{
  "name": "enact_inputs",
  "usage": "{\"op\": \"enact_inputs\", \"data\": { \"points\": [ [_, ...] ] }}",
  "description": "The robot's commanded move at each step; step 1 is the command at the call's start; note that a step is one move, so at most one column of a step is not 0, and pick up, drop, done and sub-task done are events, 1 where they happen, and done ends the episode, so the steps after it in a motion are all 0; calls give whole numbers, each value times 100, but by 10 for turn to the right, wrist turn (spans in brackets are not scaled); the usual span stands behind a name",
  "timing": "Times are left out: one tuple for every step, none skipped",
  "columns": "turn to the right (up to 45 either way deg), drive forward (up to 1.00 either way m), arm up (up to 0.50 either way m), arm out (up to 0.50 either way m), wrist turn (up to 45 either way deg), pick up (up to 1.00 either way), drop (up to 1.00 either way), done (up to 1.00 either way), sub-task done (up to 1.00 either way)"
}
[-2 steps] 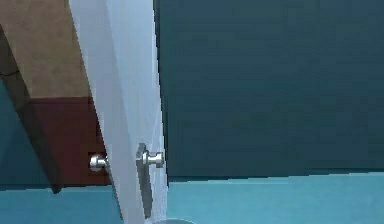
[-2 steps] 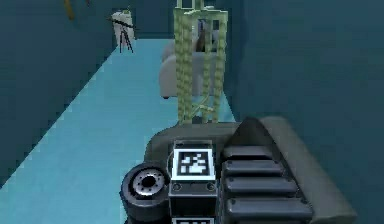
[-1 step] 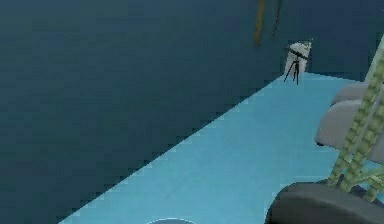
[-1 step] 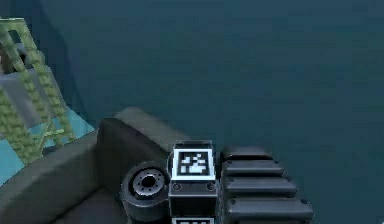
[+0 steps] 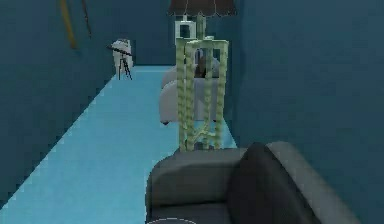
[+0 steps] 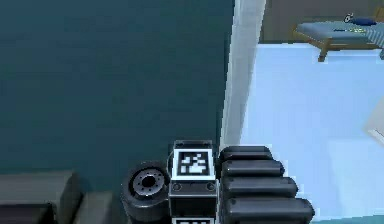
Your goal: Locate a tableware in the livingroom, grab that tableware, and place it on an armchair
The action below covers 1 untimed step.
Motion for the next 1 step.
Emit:
{"op": "enact_inputs", "data": {
  "points": [
    [450, 0, 0, 0, 0, 0, 0, 0, 0]
  ]
}}
